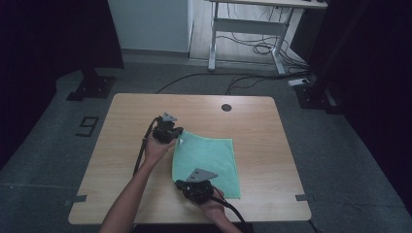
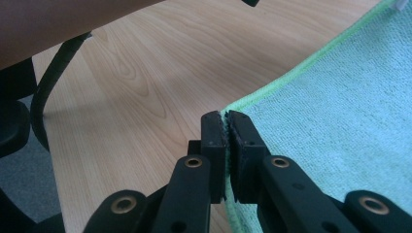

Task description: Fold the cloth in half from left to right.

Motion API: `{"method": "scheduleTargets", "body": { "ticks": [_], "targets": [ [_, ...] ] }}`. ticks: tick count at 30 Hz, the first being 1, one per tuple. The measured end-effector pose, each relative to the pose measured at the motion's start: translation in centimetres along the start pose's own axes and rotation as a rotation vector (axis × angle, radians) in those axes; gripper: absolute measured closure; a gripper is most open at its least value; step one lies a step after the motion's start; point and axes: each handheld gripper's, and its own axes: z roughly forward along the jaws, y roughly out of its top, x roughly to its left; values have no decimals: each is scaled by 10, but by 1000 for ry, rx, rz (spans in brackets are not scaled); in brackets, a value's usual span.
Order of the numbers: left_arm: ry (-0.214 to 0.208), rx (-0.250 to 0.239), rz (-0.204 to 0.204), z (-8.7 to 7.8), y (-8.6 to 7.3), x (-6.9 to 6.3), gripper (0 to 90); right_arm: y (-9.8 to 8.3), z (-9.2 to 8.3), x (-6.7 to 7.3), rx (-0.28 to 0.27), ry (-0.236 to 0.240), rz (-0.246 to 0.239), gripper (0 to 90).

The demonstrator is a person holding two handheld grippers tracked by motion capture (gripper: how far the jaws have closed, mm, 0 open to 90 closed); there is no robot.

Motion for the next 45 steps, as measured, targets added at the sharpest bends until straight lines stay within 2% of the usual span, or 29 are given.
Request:
{"method": "scheduleTargets", "body": {
  "ticks": [6,10,19,24,28,31,33,38,45],
  "targets": [
    [0,-12,9,-5,5,-2,887,2,-5,0,-25,-10,7,854],
    [5,-28,19,-10,9,-4,887,4,-6,0,-21,-2,15,854],
    [-4,-56,26,-24,22,-4,888,18,-5,4,-50,-6,8,853],
    [-9,-43,19,-21,16,-6,887,19,-3,6,-53,-4,9,854],
    [13,-33,2,-19,13,-2,887,18,1,7,-44,11,19,854],
    [27,-37,5,-23,15,1,887,23,3,8,-58,16,20,854],
    [34,-42,-7,-28,19,4,887,27,2,9,-75,15,15,854],
    [20,-39,-16,-33,21,6,887,37,-2,15,-83,22,-20,854],
    [16,-7,-31,-23,8,7,887,30,2,15,-61,23,-8,853]
  ]
}}
